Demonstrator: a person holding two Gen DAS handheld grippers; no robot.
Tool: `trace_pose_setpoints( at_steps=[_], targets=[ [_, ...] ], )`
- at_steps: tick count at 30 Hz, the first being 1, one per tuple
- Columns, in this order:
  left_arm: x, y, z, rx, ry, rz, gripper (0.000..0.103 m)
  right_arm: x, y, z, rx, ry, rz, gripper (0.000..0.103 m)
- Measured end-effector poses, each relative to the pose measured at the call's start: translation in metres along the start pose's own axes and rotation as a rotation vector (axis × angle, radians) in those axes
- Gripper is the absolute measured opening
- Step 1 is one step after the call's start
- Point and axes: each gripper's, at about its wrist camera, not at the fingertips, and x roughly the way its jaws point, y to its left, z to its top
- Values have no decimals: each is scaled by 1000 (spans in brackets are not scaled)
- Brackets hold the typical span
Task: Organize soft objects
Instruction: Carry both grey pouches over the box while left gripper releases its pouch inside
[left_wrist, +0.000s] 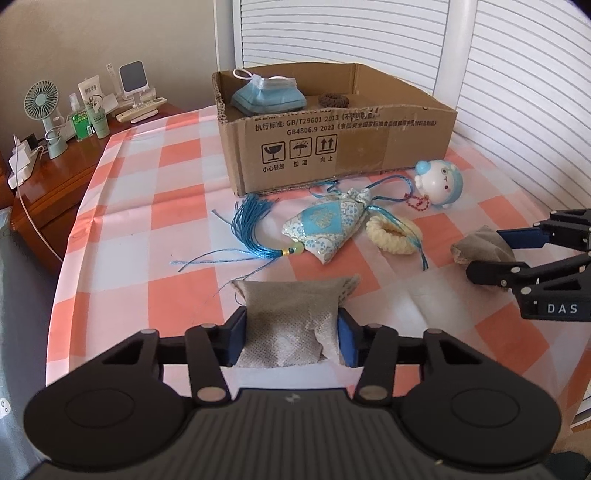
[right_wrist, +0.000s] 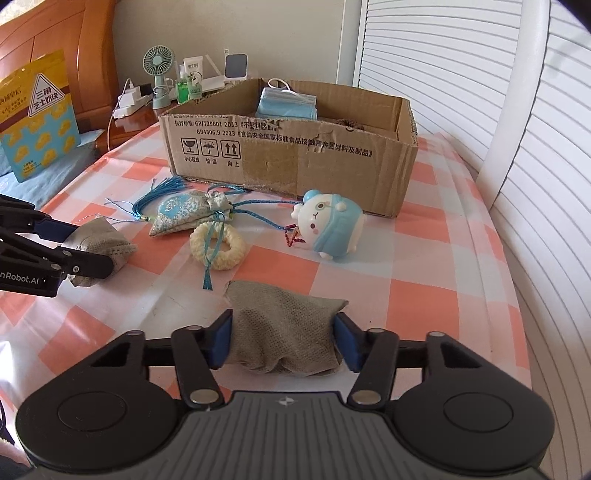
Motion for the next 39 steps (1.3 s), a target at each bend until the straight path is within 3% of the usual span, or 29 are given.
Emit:
trace_pose_setpoints(
  at_steps=[12, 23, 30, 39],
  targets=[
    [-40, -2, 10, 71, -39, -38, 46, -28, 1, 2, -47, -32, 0, 52],
    [-67, -2, 47, 107, -131, -79, 46, -56, -5, 21, -86, -97, -4, 52],
    [-58, -4, 88, 154, -181, -55, 46, -60, -10, 34, -98, -120, 5, 52],
    [-12, -5, 152, 152, -203, -31, 46, -52, -16, 49, -102, -125, -1, 52]
  ],
)
